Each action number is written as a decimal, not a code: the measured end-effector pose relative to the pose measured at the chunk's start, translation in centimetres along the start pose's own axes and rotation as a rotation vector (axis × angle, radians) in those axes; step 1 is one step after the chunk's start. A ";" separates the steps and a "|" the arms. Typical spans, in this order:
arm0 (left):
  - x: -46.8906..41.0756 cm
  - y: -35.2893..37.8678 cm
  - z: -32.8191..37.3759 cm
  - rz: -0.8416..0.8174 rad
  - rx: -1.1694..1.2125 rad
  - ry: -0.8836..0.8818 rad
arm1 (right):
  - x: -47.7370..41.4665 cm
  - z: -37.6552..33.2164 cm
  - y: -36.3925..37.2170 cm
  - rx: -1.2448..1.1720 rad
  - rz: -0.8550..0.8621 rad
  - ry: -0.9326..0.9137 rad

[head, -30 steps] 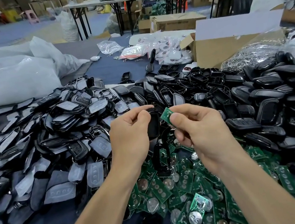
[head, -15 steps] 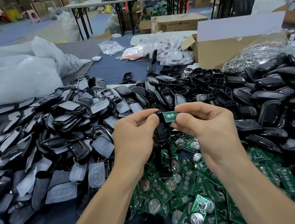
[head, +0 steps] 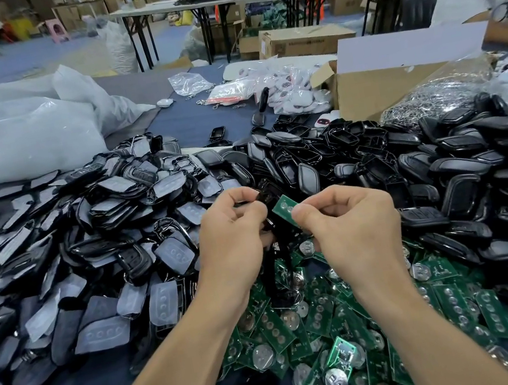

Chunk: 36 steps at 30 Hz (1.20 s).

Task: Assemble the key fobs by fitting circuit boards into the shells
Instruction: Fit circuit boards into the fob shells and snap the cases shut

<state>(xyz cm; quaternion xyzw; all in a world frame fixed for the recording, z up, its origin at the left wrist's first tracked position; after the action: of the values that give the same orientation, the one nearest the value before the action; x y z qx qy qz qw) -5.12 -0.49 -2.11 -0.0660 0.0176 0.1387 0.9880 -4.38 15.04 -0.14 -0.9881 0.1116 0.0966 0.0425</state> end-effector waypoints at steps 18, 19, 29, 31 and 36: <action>0.2 0.0 0.4 0.006 0.100 -0.020 | 0.3 0.4 0.9 -0.092 -0.076 -0.027; 0.2 -0.1 0.4 0.013 0.102 -0.024 | 0.3 0.4 0.9 -0.094 -0.079 -0.031; 0.3 -0.3 0.6 0.046 0.174 -0.054 | 0.3 0.5 1.1 -0.119 -0.081 -0.040; 0.3 -0.3 0.7 0.042 0.178 -0.051 | 0.3 0.5 1.2 -0.130 -0.081 -0.035; 0.4 -0.3 0.6 0.045 0.167 -0.064 | 0.4 0.4 1.1 -0.108 -0.065 -0.039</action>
<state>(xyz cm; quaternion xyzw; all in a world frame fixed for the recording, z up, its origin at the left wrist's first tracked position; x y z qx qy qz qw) -4.66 -0.61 -1.53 0.0214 -0.0011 0.1608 0.9868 -4.31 13.91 -0.68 -0.9900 0.0732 0.1204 -0.0057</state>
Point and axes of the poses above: each hand's wrist, its own x-axis away from the middle knuckle, its own y-axis out of the palm, z = x × y, the point moved 3 cm from there along -x, towards the middle knuckle, and after that the axes turned 12 degrees about -x, right-handed, at the moved point
